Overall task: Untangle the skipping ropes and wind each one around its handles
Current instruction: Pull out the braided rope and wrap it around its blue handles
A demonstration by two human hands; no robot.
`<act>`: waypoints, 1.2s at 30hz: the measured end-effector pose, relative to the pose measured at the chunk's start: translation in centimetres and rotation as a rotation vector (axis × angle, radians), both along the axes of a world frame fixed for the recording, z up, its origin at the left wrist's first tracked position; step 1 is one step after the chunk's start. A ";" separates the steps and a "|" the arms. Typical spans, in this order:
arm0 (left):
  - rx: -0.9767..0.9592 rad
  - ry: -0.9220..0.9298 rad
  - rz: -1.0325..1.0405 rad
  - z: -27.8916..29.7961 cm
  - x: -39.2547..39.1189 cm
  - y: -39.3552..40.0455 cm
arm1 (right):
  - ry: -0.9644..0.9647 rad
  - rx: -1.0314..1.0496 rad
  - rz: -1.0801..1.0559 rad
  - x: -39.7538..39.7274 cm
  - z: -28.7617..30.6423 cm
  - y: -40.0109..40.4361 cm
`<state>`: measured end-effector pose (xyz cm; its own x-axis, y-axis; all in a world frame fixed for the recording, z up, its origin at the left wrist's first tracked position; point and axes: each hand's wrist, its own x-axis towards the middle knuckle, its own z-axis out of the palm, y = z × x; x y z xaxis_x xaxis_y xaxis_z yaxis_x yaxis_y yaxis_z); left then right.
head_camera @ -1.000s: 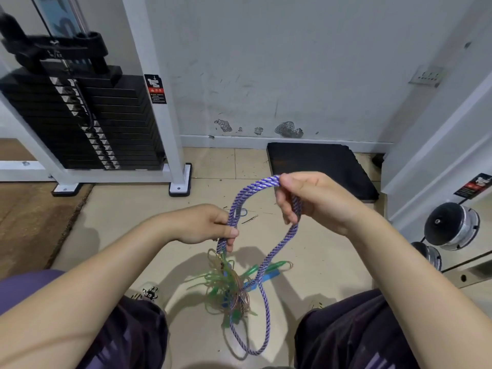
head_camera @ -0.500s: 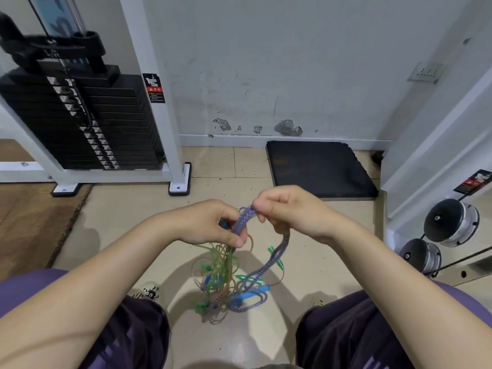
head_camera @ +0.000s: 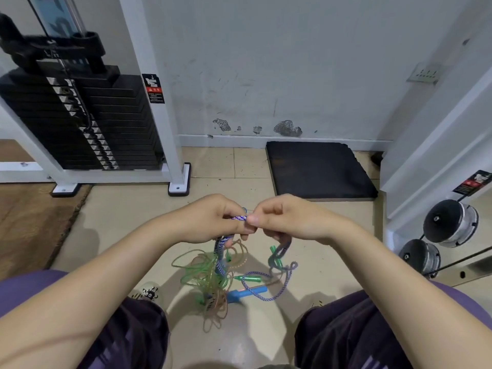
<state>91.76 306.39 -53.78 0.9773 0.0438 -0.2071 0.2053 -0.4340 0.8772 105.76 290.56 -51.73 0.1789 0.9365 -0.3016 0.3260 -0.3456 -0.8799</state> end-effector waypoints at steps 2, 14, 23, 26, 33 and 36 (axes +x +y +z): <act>-0.028 -0.001 -0.026 0.1 0.1 0.1 | 0.007 0.057 -0.048 -0.1 0.0 0.2; 0.001 0.049 0.001 -0.4 -0.1 0.5 | 0.076 0.169 -0.214 1.7 1.1 -0.4; 0.168 0.061 -0.024 -0.7 0.3 0.3 | -0.374 -0.047 -0.005 0.2 0.4 0.5; 0.330 0.162 -0.111 -1.0 0.3 0.4 | -0.184 0.075 -0.141 0.3 0.3 0.3; 0.285 0.095 0.092 -0.8 0.4 2.1 | 0.075 0.312 -0.409 1.2 1.1 0.1; 0.166 0.051 0.157 -0.1 0.1 2.6 | -0.118 0.260 -0.434 1.6 1.5 -0.1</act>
<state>91.90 309.00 -53.86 0.9444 0.2317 -0.2333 0.3237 -0.5304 0.7835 107.37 290.44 -50.28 0.5859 0.8100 -0.0237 0.3030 -0.2461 -0.9207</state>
